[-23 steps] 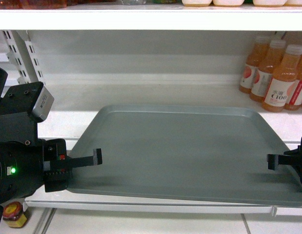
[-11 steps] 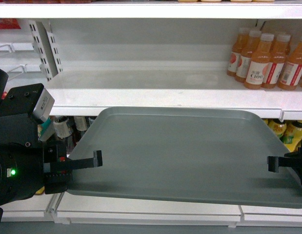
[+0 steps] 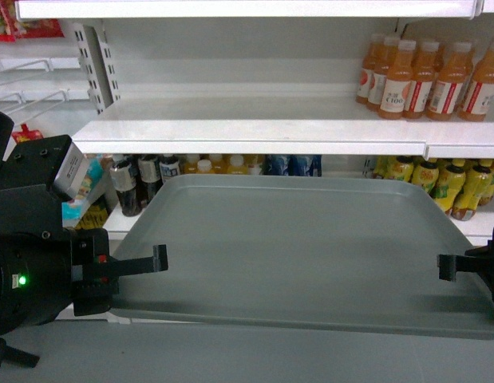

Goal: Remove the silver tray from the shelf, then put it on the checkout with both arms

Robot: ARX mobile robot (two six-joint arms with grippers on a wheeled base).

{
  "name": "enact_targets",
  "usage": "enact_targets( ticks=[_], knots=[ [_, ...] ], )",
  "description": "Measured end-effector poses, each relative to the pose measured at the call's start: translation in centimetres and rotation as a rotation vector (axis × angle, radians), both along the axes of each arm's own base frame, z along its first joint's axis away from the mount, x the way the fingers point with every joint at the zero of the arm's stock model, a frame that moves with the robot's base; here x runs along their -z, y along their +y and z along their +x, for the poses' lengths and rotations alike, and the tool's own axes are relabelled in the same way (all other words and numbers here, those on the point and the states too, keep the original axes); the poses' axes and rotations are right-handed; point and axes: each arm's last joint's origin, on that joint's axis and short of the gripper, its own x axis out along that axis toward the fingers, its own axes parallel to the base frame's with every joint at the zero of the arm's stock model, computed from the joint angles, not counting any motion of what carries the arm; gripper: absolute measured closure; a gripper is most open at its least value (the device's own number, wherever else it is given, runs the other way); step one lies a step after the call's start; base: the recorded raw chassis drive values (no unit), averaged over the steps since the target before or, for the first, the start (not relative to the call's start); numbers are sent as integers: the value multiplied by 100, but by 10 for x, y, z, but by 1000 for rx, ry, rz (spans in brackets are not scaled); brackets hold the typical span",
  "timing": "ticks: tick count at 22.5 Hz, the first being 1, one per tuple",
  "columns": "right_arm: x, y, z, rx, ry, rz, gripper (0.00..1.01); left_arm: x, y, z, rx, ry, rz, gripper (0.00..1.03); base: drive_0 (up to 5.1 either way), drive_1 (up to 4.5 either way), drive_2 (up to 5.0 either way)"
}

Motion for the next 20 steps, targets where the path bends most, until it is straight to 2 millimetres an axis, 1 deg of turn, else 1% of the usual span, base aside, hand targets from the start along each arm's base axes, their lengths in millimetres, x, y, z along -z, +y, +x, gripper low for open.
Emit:
enact_targets(
  ticks=[20],
  knots=[
    [0,0,0,1,-1,0,98,0,0,0,-1,0,2,100,10,-413,432]
  ],
)
